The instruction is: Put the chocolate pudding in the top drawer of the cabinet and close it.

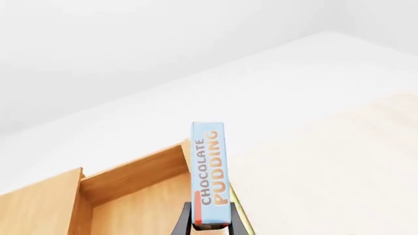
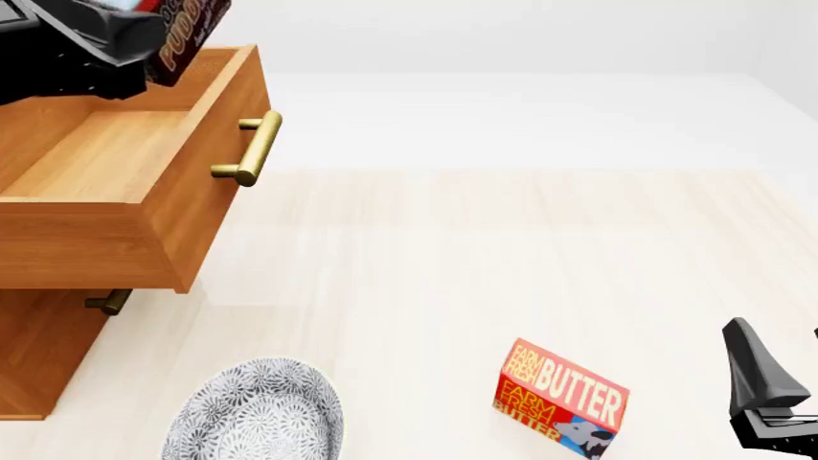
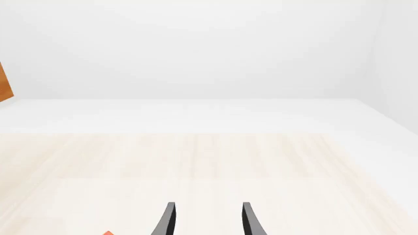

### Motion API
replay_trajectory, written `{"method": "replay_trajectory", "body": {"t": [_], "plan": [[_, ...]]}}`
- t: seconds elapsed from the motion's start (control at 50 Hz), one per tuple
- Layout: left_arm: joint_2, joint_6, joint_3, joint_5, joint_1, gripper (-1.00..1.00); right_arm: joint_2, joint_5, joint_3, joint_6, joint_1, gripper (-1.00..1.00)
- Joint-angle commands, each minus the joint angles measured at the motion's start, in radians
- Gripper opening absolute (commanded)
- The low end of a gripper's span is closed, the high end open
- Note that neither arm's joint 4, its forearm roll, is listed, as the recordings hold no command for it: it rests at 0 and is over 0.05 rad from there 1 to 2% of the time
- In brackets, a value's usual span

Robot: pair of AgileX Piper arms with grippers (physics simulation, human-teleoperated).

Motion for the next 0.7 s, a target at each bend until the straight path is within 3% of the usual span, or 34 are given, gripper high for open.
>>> {"method": "replay_trajectory", "body": {"t": [0.02,0.4,0.7], "plan": [[-0.026,0.017,0.024,0.013,0.055,-1.00,0.000,0.000,0.000,0.000,0.000,1.00],[-0.033,0.017,0.078,0.021,0.129,-1.00,0.000,0.000,0.000,0.000,0.000,1.00],[0.039,0.017,0.038,0.026,0.143,-1.00,0.000,0.000,0.000,0.000,0.000,1.00]]}}
